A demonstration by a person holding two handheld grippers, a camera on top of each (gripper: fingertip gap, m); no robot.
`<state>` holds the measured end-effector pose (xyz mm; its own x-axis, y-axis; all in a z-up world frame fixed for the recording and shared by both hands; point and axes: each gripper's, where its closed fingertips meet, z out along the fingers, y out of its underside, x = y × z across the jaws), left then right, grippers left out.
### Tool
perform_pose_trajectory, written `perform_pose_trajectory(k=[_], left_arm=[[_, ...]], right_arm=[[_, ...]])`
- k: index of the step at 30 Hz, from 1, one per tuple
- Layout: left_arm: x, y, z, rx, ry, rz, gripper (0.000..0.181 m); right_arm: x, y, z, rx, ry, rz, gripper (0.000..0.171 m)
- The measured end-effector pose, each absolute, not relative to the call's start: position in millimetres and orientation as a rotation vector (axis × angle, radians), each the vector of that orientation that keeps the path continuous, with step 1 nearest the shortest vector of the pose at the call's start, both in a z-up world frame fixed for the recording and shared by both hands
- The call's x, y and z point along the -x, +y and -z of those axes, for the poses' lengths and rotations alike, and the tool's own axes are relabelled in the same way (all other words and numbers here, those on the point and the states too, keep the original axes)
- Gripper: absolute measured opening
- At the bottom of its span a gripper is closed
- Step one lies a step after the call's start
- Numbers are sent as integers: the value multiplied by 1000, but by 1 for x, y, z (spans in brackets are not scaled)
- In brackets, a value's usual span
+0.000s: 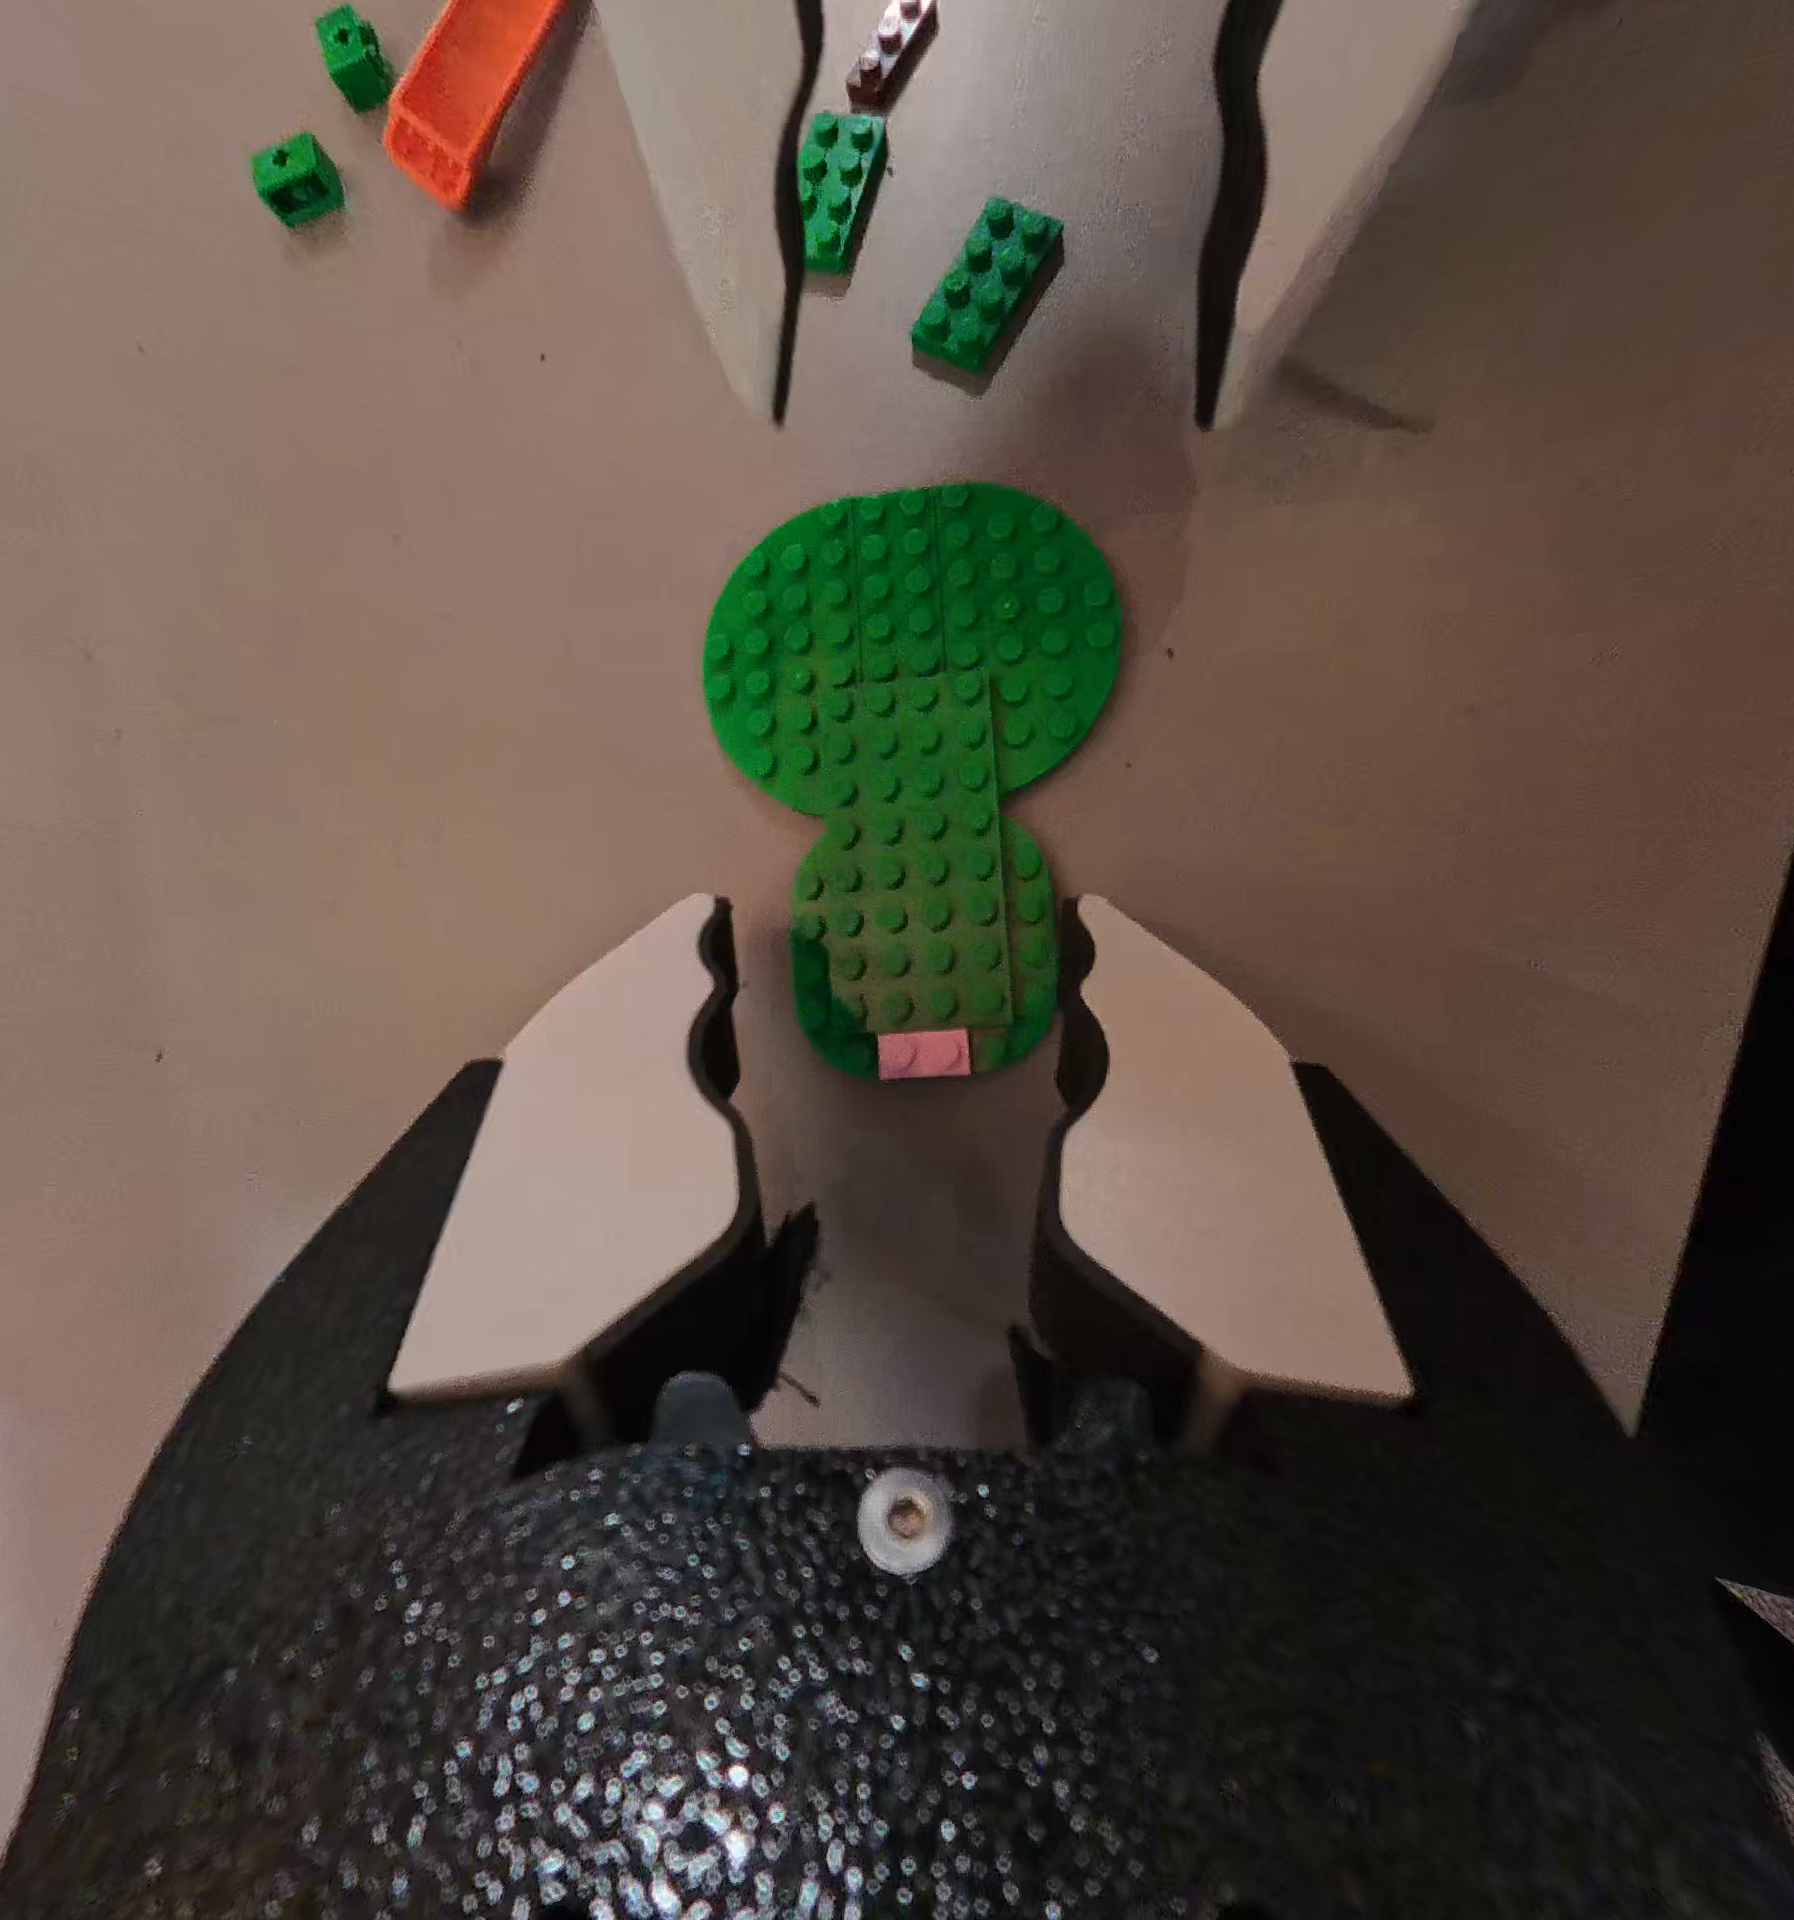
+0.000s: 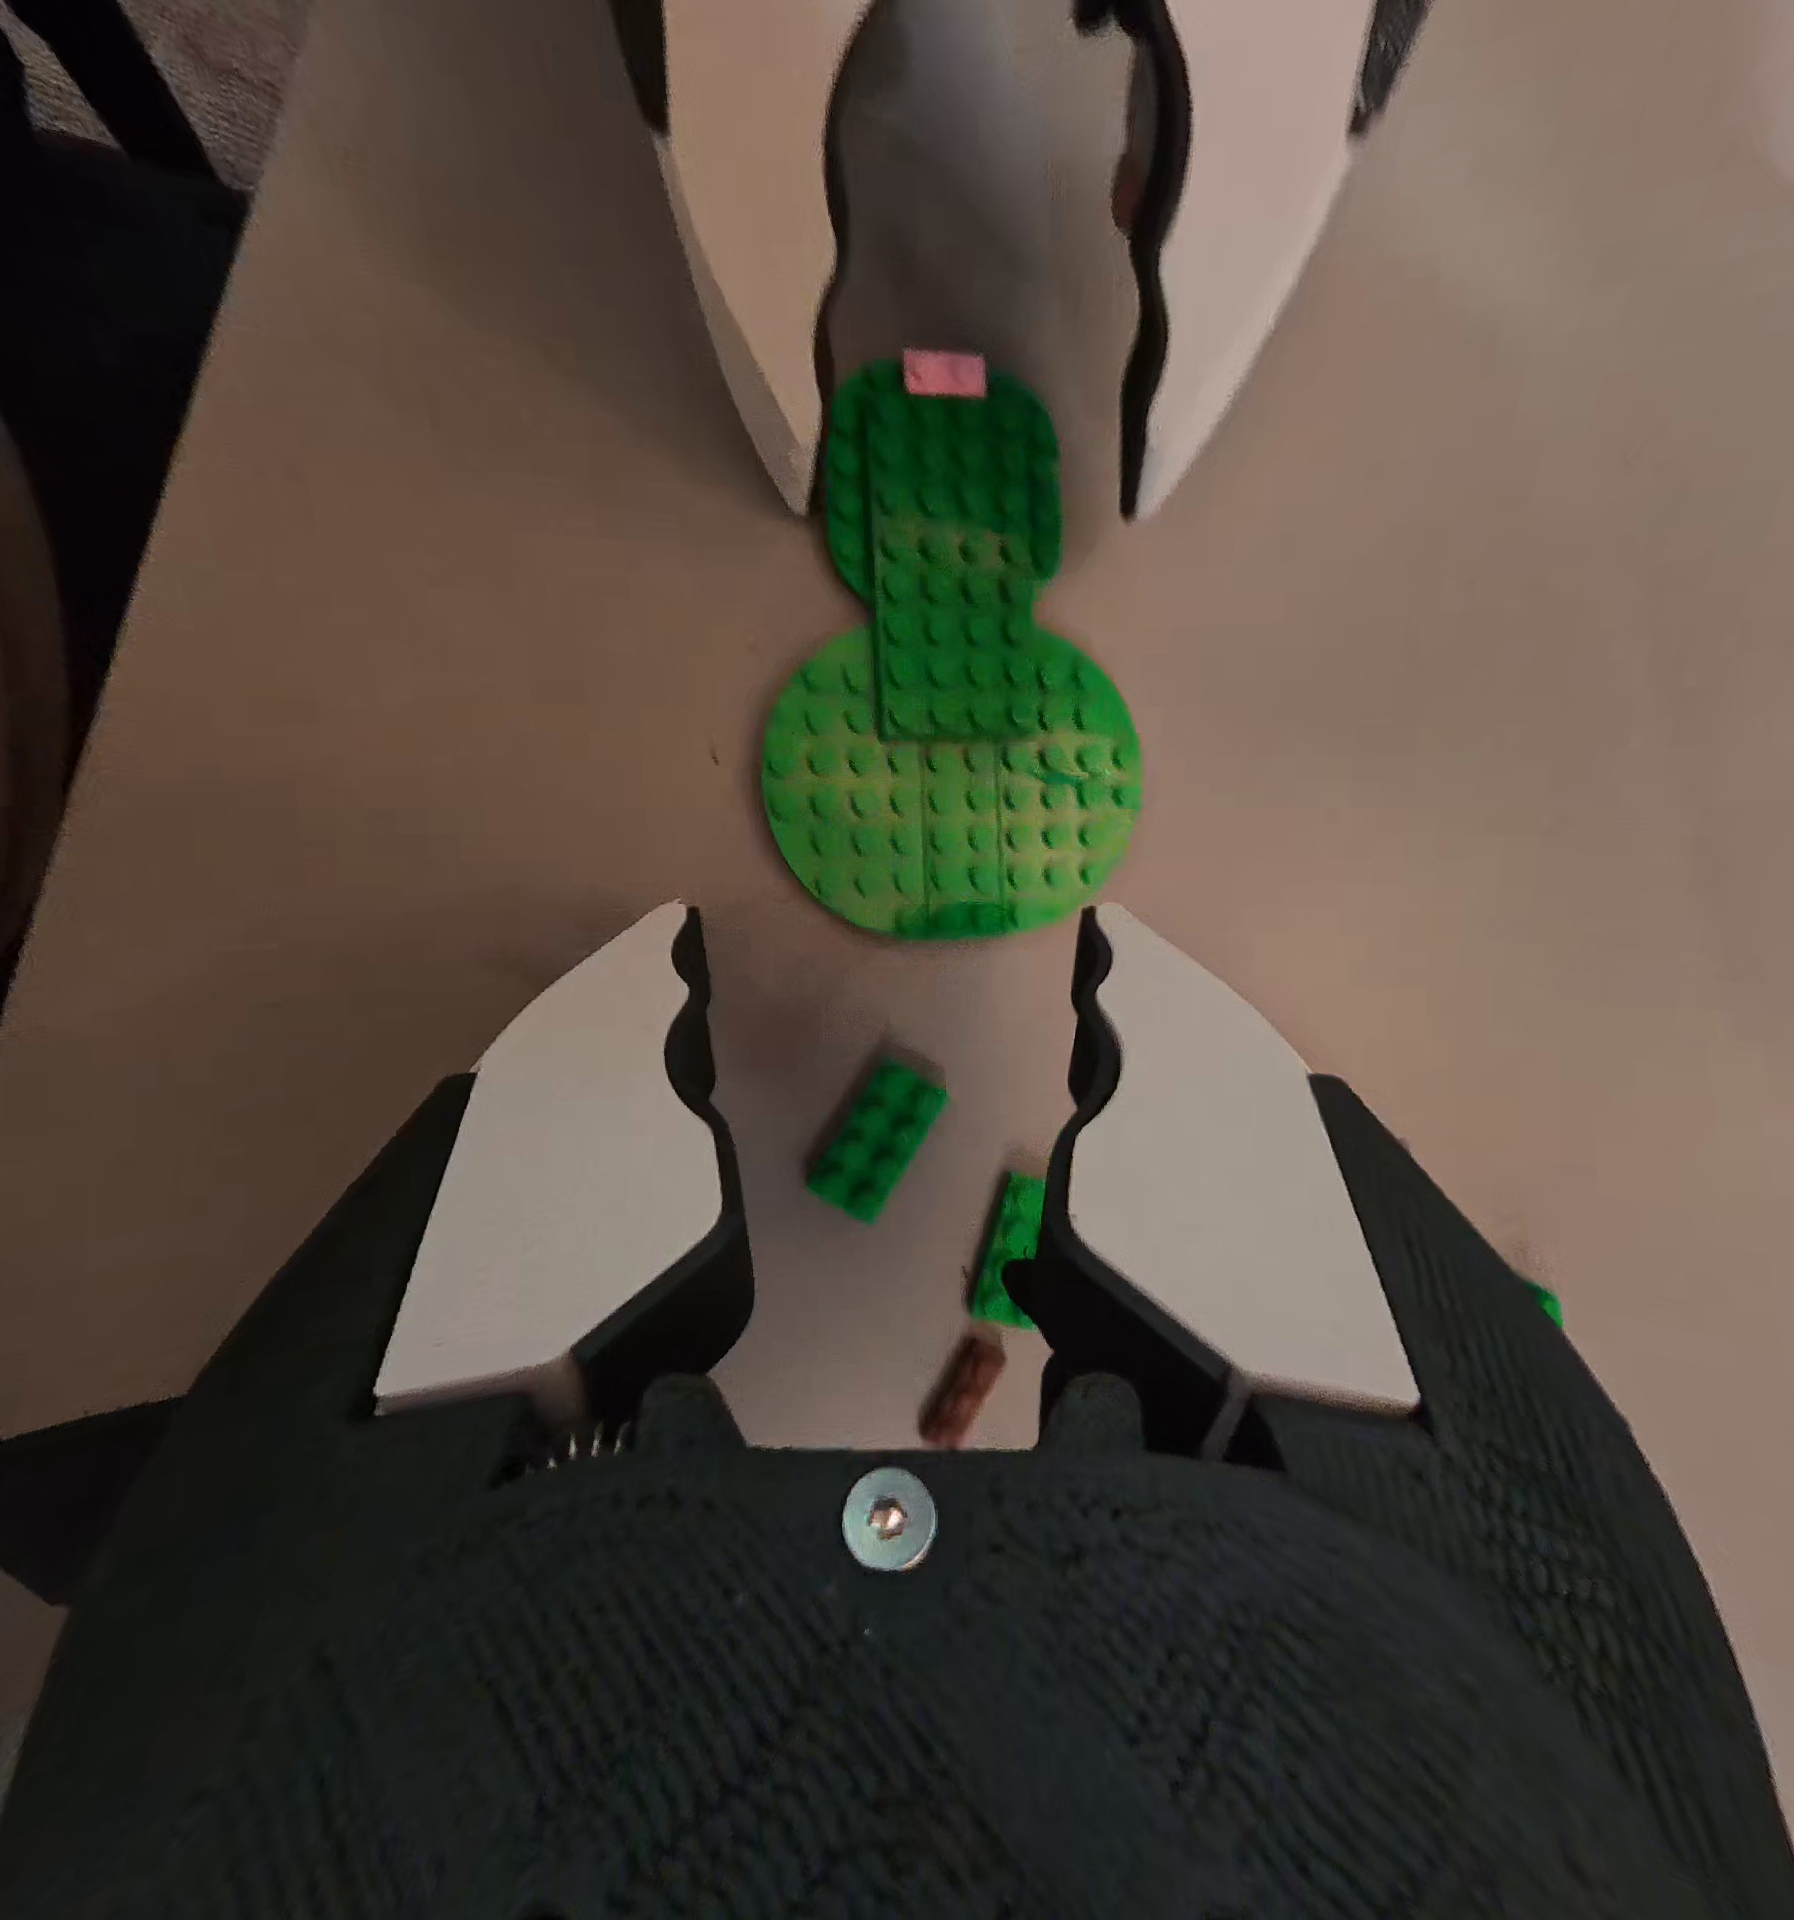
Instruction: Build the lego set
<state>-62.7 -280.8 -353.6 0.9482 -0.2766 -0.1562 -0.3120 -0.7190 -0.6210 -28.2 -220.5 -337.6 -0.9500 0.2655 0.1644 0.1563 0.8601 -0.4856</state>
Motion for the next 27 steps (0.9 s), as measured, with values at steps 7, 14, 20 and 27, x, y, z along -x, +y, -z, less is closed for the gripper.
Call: perform_pose_trajectory(k=[7,14,20,27], left_arm=[[59,-279,349,2398,443,-84,58],[68,-297,336,2371,243,-73,74],[87,-307,327,2263,-25,-104,84],[82,-295,291,1767,-519,453,94]], right_arm=[[45,-262,343,277,-2824,-786,51],[58,-275,356,271,-2956,-616,39],[64,-271,351,204,-2936,-572,32],[73,-261,313,80,-2592,-637,31]])
